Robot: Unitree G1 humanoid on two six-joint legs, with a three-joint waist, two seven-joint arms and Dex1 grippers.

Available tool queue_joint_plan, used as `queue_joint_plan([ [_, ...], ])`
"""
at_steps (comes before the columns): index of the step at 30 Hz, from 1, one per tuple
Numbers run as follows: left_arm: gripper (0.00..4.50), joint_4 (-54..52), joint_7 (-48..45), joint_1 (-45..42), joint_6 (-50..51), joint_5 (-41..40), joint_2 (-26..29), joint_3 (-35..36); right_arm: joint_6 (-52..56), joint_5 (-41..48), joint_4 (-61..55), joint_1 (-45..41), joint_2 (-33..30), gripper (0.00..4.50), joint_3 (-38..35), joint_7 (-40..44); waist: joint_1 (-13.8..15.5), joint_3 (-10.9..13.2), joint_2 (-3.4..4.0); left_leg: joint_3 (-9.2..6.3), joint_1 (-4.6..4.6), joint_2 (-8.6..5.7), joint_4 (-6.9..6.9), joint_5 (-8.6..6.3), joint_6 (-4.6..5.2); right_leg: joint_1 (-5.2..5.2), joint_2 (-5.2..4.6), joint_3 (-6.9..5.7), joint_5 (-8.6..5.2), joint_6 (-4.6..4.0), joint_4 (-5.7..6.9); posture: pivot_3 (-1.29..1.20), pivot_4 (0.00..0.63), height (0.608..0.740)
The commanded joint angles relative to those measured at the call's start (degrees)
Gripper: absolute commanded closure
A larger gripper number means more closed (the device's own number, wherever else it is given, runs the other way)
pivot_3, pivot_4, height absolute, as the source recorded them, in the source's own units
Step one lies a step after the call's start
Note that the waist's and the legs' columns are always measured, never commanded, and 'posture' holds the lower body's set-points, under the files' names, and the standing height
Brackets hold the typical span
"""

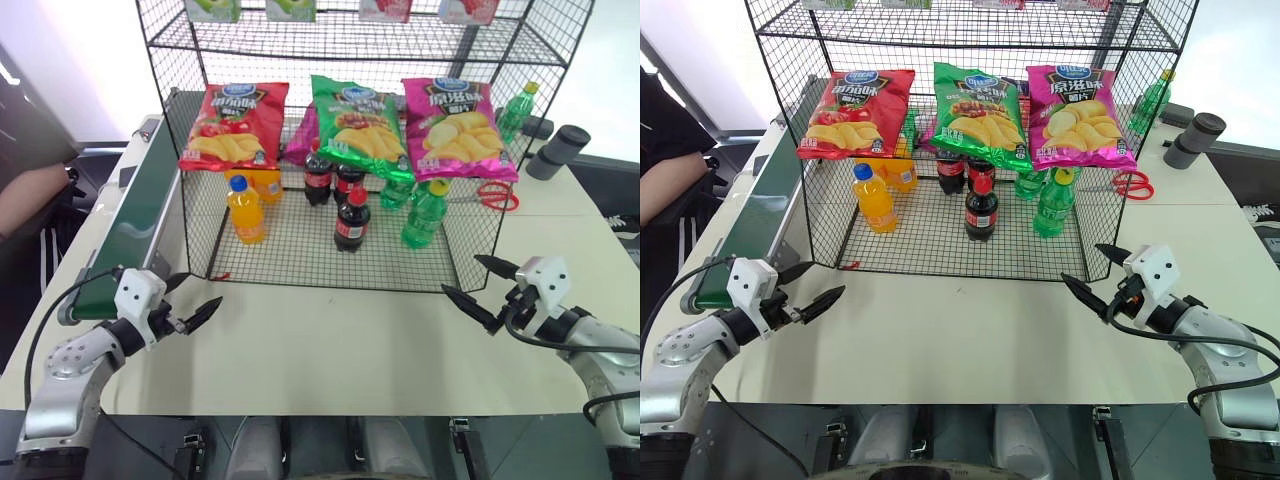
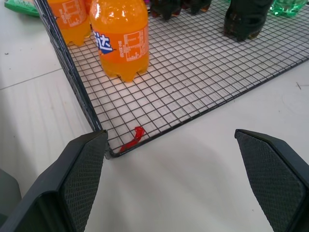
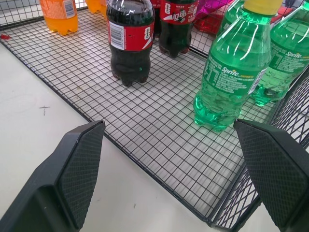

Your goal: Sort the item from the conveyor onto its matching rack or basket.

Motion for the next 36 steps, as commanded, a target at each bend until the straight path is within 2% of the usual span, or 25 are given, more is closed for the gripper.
queue_joint_plan([
  [1,0.00,-0.5,0.1,-0.5,-2.2,-0.1,-0.2,1.3,-0.9,1.0,-2.1,-0.6,0.5,0.06,-1.3,-0.4,0.0,0.0,0.00,0.00,0.00,0.00,0.00,0.00,0.00,0.00,0.00,0.00,0.00,0.00,0.00,0.00,0.150,0.740],
  [17,0.00,-3.5,2.0,1.2,-7.7,1.5,-3.4,-0.7,-2.5,1.0,-5.4,2.2,4.4,0.06,-0.2,-1.6,0.0,0.0,-0.01,0.00,0.02,0.00,0.02,0.00,0.00,0.02,0.02,0.00,0.01,0.02,0.04,0.00,0.150,0.740],
  [24,0.00,-4.4,4.6,1.5,-4.5,1.7,-3.6,-0.8,-2.5,1.2,-4.8,2.1,4.8,0.06,-0.6,-1.8,0.0,0.0,0.00,0.00,0.03,0.00,0.03,0.00,0.00,0.02,0.03,0.00,0.01,0.02,0.05,0.00,0.150,0.740],
  [36,0.00,-4.9,7.2,0.9,-1.8,1.1,-3.7,0.1,-4.3,-0.4,0.8,-3.1,5.5,0.06,1.6,-1.7,0.0,0.0,0.00,0.00,0.04,0.00,0.06,0.00,0.01,0.04,0.08,0.00,0.01,0.03,0.07,0.00,0.150,0.740],
])
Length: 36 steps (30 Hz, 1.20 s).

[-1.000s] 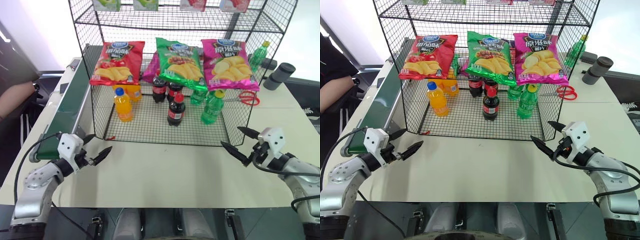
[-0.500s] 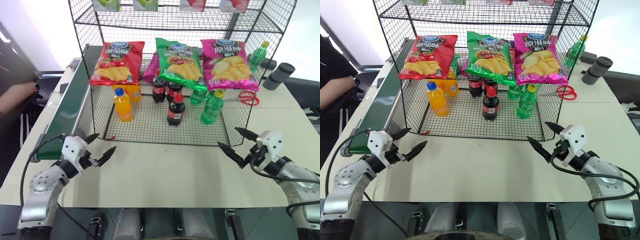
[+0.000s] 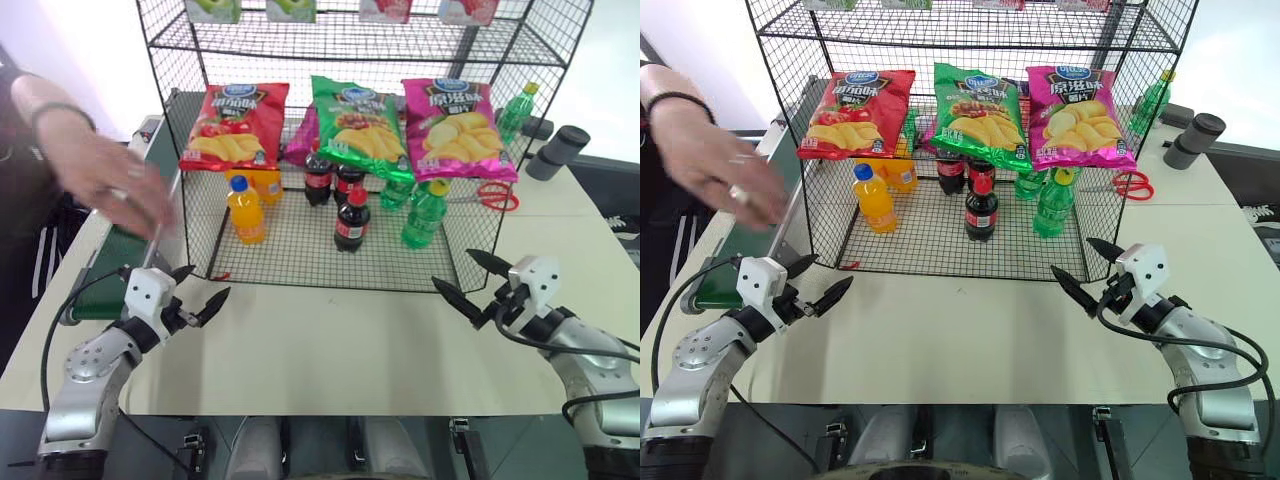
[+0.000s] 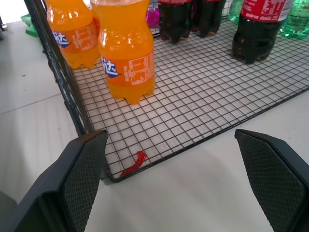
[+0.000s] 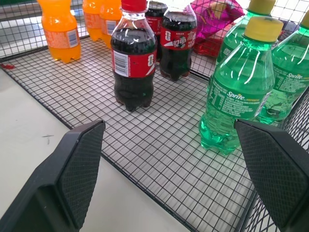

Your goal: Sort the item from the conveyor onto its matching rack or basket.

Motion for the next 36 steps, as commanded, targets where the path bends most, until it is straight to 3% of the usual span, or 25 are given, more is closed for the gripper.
queue_joint_plan([
  [1,0.00,-2.2,0.9,0.3,0.2,-0.4,0.2,1.6,-1.5,-0.1,0.6,-1.7,0.1,0.06,0.2,0.2,0.0,0.0,0.00,0.00,0.00,0.00,0.00,0.00,0.00,0.00,0.00,0.00,0.00,0.00,0.00,0.00,0.150,0.740],
  [36,0.00,-1.4,4.0,-1.2,0.3,2.4,-1.0,0.7,-1.5,-0.8,3.1,-4.9,1.2,0.06,3.1,-0.3,0.0,0.0,0.02,-0.01,0.06,0.00,0.01,0.00,0.00,0.00,0.01,0.00,0.00,0.00,0.12,0.00,0.150,0.740],
])
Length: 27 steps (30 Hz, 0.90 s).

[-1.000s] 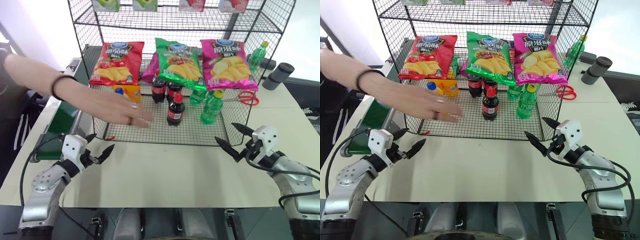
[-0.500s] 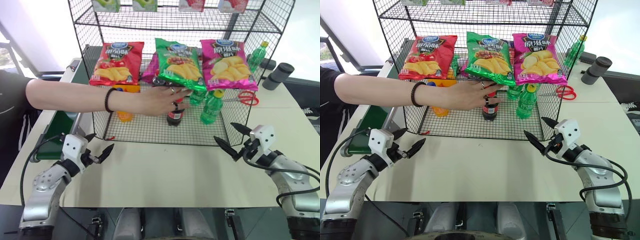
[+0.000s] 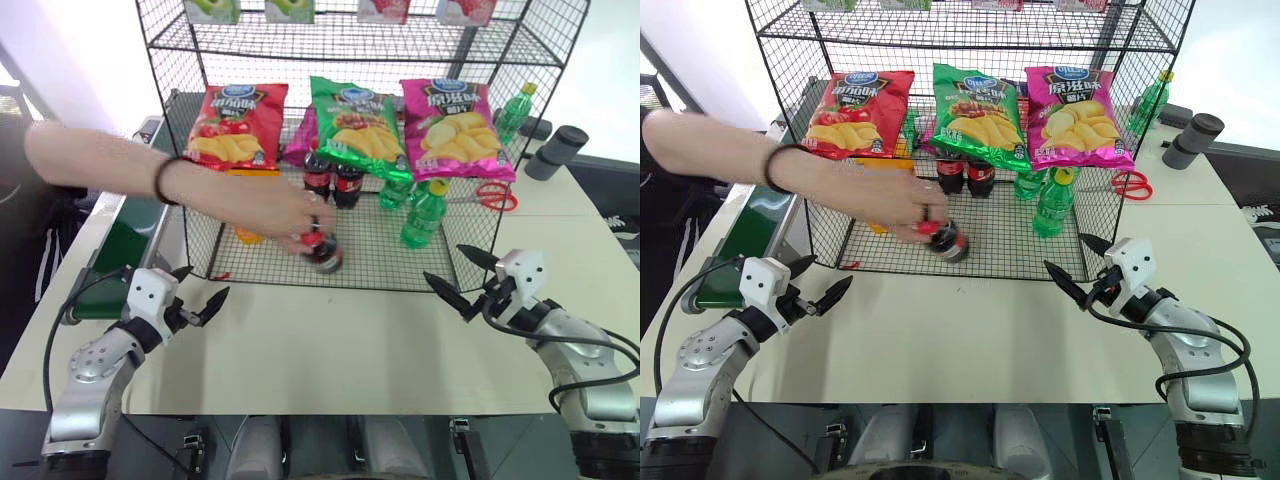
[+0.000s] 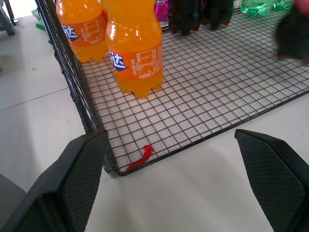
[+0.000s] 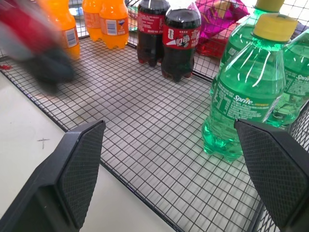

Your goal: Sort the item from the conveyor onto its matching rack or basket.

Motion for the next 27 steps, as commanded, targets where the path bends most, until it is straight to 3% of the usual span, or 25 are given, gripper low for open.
queue_joint_plan([
  [1,0.00,-1.1,1.5,-0.9,-0.5,0.3,-0.1,1.2,-0.9,0.4,0.2,-1.4,0.6,0.06,0.4,0.5,0.0,0.0,0.00,0.00,0.00,0.00,0.00,0.00,0.00,0.00,0.00,0.00,0.00,0.00,0.00,0.00,0.150,0.740],
  [10,0.00,-3.4,1.3,0.3,2.4,-2.1,-0.1,2.3,4.3,3.6,-0.6,-3.6,-0.1,0.06,0.7,1.2,0.0,0.0,0.00,-0.01,0.00,0.01,0.00,0.00,0.00,0.00,0.00,0.00,0.00,0.00,0.01,0.00,0.150,0.740],
  [16,0.00,-5.1,1.5,1.6,3.8,-4.4,0.5,5.6,2.8,1.1,-1.6,-4.1,1.0,0.06,2.1,-0.6,-0.1,0.0,0.00,-0.01,-0.02,0.02,0.00,0.00,0.00,-0.01,-0.01,0.00,0.00,0.00,-0.01,0.00,0.150,0.740],
  [23,0.00,-4.8,6.3,1.8,6.5,-8.9,-0.3,14.8,1.8,1.0,-0.7,-6.2,2.5,0.06,2.7,-1.4,0.0,0.0,-0.01,-0.01,-0.02,0.01,0.00,0.00,0.00,-0.02,-0.02,0.00,0.00,0.00,-0.02,0.00,0.150,0.740],
  [27,0.00,0.6,13.1,-2.1,4.0,-5.3,-1.3,16.7,1.7,-1.3,0.2,-8.5,3.8,0.06,4.8,-3.3,0.1,0.0,-0.03,-0.02,-0.02,-0.02,0.01,0.00,0.00,0.01,-0.04,-0.01,0.00,0.00,-0.03,0.00,0.150,0.740],
])
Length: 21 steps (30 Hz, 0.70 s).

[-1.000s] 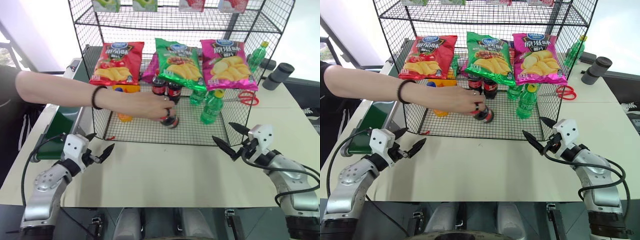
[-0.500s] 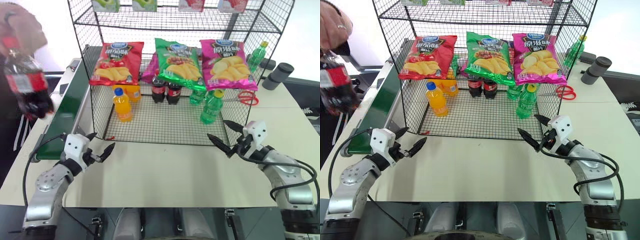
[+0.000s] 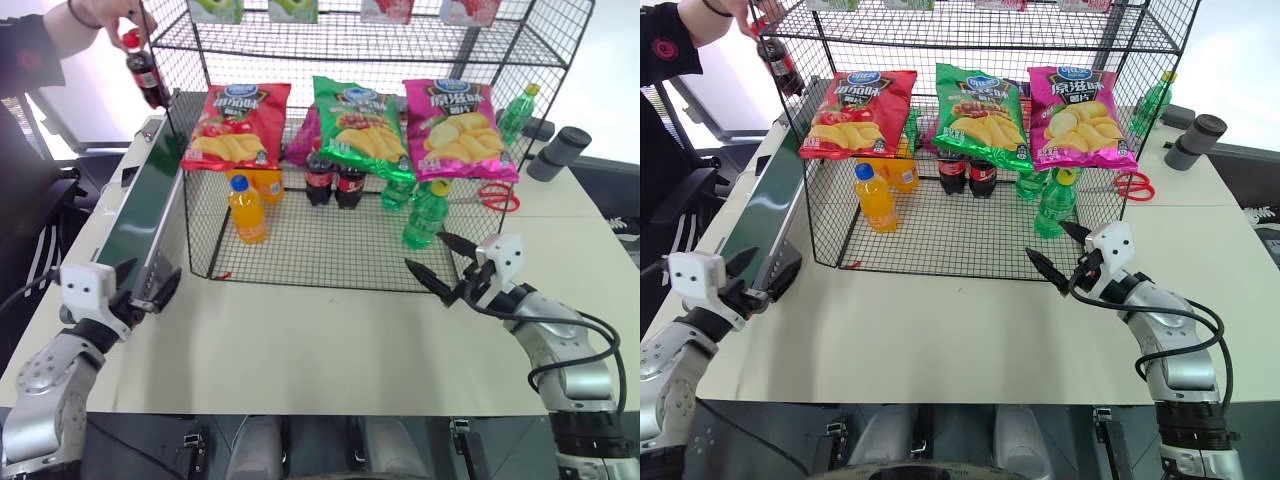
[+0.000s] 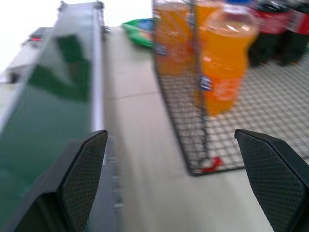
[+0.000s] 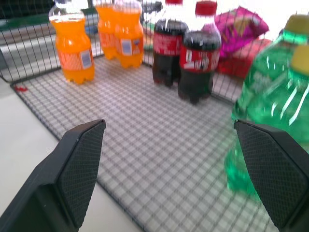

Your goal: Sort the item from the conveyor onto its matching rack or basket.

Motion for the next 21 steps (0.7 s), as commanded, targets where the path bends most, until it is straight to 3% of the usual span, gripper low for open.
queue_joint_plan([
  [1,0.00,5.0,7.5,-4.4,-3.5,3.8,-1.2,2.9,-1.0,-2.7,-0.4,-2.6,1.5,0.06,2.0,-2.6,-0.1,0.0,-0.02,0.00,0.00,0.00,0.01,0.00,0.00,0.00,0.01,-0.01,0.00,0.00,0.01,0.00,0.150,0.740],
  [14,0.00,12.5,14.3,-12.1,-8.4,6.7,-5.3,1.5,6.4,-0.1,-6.5,-1.5,2.0,0.06,5.3,-1.5,-0.1,0.0,-0.06,-0.01,-0.05,0.01,0.02,0.00,0.00,-0.03,-0.04,-0.02,0.02,0.02,0.01,0.00,0.150,0.740],
  [21,0.00,13.8,14.1,-12.0,-11.7,9.8,-5.6,-1.2,6.9,1.2,-8.3,0.2,2.9,0.06,6.4,-0.3,-0.2,0.0,-0.06,0.00,-0.05,0.01,0.00,-0.01,0.00,-0.05,-0.03,-0.03,0.02,0.02,-0.01,0.00,0.150,0.740],
])
